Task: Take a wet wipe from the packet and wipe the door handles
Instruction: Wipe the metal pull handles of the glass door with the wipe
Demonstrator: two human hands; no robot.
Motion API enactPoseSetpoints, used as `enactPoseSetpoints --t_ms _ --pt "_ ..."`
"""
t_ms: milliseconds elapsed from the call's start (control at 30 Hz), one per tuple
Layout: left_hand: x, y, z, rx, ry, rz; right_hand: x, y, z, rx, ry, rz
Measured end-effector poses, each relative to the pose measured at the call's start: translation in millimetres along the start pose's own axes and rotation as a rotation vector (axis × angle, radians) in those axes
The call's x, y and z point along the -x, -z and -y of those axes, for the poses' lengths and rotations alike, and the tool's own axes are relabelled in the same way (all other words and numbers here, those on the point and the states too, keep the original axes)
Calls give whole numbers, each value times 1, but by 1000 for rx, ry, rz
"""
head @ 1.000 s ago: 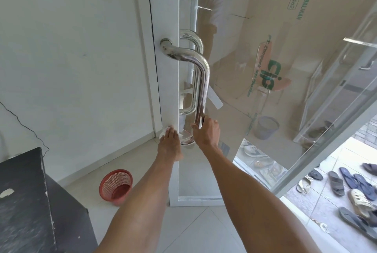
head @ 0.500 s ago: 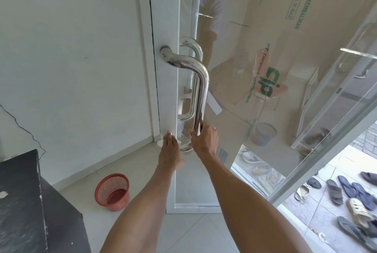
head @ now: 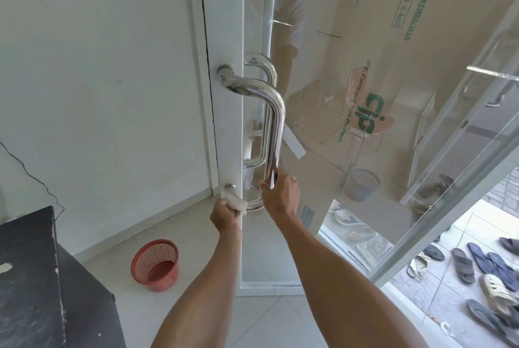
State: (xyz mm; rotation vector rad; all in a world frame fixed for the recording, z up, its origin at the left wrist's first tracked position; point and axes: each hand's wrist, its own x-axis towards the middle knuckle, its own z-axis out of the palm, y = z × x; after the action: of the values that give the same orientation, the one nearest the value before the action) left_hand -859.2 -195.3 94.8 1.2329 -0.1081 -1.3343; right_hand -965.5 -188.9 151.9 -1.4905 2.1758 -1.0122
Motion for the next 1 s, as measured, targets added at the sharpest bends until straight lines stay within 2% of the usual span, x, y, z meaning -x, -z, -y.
enactPoseSetpoints --t_ms 67,433,667,933,1000 --pt "-5 2 -7 123 90 38 1 -1 0 -2 -1 2" --pt "-13 -8 -22 192 187 223 9 3 -12 -7 31 8" --pt "-11 -7 -12 125 265 213 9 2 -12 -3 28 18" --pt "26 -19 30 146 301 305 7 3 -3 -20 0 25" --pt "46 -24 32 175 290 238 6 4 -3 -21 5 15"
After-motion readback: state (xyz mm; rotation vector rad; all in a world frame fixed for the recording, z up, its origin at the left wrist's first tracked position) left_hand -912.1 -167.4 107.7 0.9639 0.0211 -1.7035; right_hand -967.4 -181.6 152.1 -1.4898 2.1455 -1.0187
